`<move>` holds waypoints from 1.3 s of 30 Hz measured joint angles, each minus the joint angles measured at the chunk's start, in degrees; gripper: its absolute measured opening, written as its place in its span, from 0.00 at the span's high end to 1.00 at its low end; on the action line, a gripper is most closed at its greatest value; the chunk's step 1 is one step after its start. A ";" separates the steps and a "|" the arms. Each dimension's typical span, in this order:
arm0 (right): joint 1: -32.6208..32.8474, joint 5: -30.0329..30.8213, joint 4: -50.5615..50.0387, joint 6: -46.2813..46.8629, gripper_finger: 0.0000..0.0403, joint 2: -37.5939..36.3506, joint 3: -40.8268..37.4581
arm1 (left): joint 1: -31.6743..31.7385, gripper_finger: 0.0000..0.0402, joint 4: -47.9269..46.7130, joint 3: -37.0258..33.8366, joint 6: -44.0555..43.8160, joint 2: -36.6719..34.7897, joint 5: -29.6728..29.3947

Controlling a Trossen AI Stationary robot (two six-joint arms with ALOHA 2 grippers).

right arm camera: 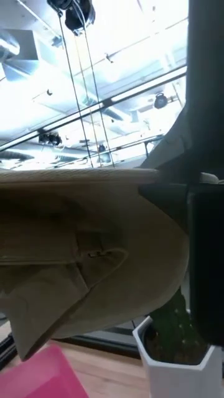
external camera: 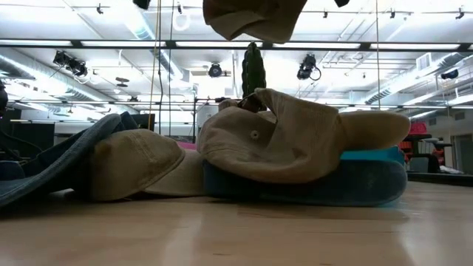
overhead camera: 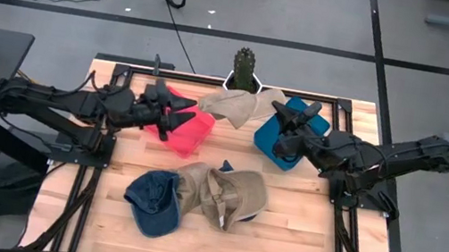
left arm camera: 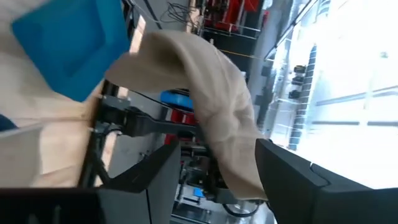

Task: Pick & Place hat
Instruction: Put the right brown cap into the red bin

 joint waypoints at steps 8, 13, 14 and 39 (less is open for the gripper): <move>0.00 -0.92 2.47 -1.21 0.98 -0.01 0.00 | 0.13 0.47 8.00 0.00 -4.45 5.08 0.13; 0.10 -1.57 3.41 -1.75 0.98 -0.01 0.00 | 1.16 0.47 9.45 -0.04 -5.62 6.54 -0.50; 0.13 -1.57 3.36 -1.75 0.98 -0.01 0.00 | 1.56 0.47 9.74 -0.04 -5.52 6.57 -0.57; 0.13 -3.01 3.38 1.06 0.98 3.23 0.00 | 5.31 0.93 14.68 -0.04 7.86 6.48 2.62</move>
